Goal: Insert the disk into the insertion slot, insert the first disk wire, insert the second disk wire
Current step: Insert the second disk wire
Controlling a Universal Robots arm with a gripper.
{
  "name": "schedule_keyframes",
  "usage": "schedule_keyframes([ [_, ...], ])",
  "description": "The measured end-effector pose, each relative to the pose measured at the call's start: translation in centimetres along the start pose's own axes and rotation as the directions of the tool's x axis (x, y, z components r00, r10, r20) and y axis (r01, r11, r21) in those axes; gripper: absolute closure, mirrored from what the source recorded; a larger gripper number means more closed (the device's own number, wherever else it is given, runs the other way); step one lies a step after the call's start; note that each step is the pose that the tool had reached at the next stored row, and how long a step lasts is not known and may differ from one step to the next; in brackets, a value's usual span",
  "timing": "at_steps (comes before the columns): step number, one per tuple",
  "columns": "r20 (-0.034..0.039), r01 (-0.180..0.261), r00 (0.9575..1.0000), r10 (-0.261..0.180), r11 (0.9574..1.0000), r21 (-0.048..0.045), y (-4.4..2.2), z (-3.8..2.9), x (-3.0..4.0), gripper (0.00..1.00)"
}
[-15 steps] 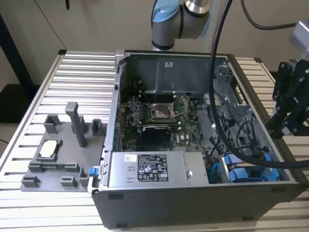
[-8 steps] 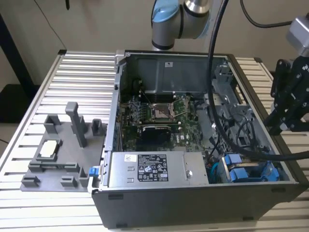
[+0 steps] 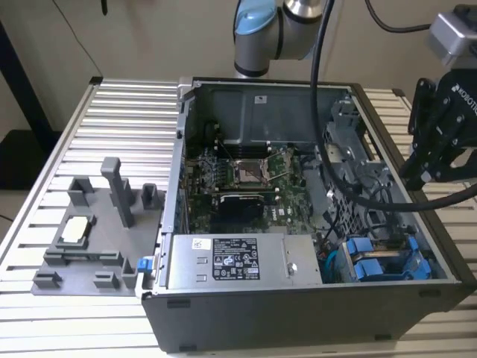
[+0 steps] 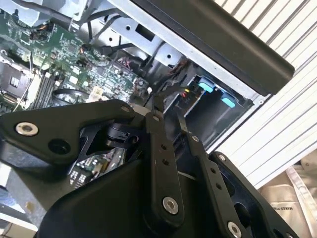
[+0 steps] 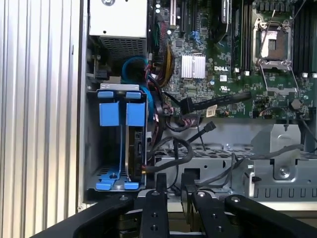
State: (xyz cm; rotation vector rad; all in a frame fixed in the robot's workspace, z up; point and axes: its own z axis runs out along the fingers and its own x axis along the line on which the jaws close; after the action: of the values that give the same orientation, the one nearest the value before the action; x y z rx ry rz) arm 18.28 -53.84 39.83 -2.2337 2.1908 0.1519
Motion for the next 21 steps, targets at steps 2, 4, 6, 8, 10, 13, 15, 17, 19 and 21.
schedule_keyframes([
  [2,-0.0002,0.0,1.0,0.0,1.0,0.0,-0.01,0.04,-0.59,0.73],
  [4,-0.001,0.0,1.0,0.0,1.0,0.0,-0.02,0.06,-0.97,0.73],
  [6,-0.001,0.0,1.0,0.0,1.0,0.0,-0.02,0.07,-0.99,0.73],
  [8,-0.001,0.0,1.0,0.0,1.0,0.0,-0.01,0.07,-0.99,0.73],
  [10,-0.0009,0.0,1.0,0.0,1.0,0.0,0.1,0.09,-1.01,0.73],
  [13,-0.001,0.0,1.0,0.0,1.0,0.0,0.61,0.13,-1.01,0.73],
  [15,-0.0011,0.0,1.0,0.0,1.0,0.0,1.14,0.18,-1.01,0.73],
  [17,-0.001,0.0,1.0,0.0,1.0,0.0,1.75,0.25,-1.02,0.73],
  [19,-0.001,0.0,1.0,0.0,1.0,0.0,2.41,0.33,-1.03,0.73],
  [21,-0.0011,0.0,1.0,0.0,1.0,0.0,3.01,0.39,-1.04,0.73],
])
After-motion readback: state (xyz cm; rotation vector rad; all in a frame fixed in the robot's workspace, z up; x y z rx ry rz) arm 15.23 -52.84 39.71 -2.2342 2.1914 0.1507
